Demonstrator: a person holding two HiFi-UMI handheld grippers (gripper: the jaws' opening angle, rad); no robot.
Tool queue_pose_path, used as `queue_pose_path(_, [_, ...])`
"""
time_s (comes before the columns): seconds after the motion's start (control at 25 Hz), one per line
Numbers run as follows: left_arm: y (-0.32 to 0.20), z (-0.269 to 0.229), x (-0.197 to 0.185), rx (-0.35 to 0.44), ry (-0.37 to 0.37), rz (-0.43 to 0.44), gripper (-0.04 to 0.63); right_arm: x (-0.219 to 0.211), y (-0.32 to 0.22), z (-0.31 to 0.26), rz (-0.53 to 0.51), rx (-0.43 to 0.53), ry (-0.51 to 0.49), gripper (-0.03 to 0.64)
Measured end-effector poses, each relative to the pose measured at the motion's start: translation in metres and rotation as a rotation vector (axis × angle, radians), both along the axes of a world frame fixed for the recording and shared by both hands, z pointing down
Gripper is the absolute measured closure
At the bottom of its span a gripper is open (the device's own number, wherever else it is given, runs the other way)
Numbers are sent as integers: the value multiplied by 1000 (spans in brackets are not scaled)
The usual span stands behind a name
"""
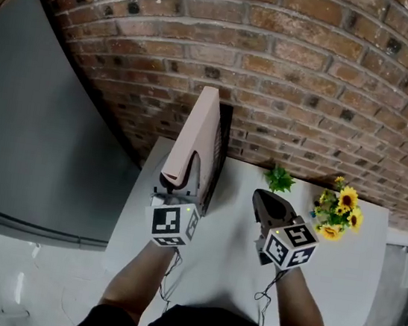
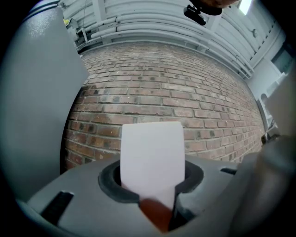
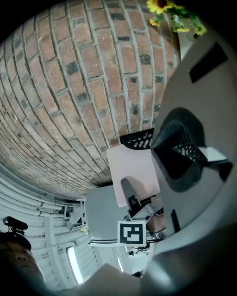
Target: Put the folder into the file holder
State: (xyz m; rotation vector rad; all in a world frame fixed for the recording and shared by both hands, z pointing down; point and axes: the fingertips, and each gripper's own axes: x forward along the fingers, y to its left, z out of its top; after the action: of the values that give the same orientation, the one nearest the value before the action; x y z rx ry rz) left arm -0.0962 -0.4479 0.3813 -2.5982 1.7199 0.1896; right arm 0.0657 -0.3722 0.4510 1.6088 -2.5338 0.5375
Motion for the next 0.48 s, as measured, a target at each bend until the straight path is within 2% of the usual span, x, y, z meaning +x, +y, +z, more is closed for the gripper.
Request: queue_pose_path(0.48, [-9, 47, 6, -57, -43, -14, 433, 3, 1, 6, 17, -15, -2, 614])
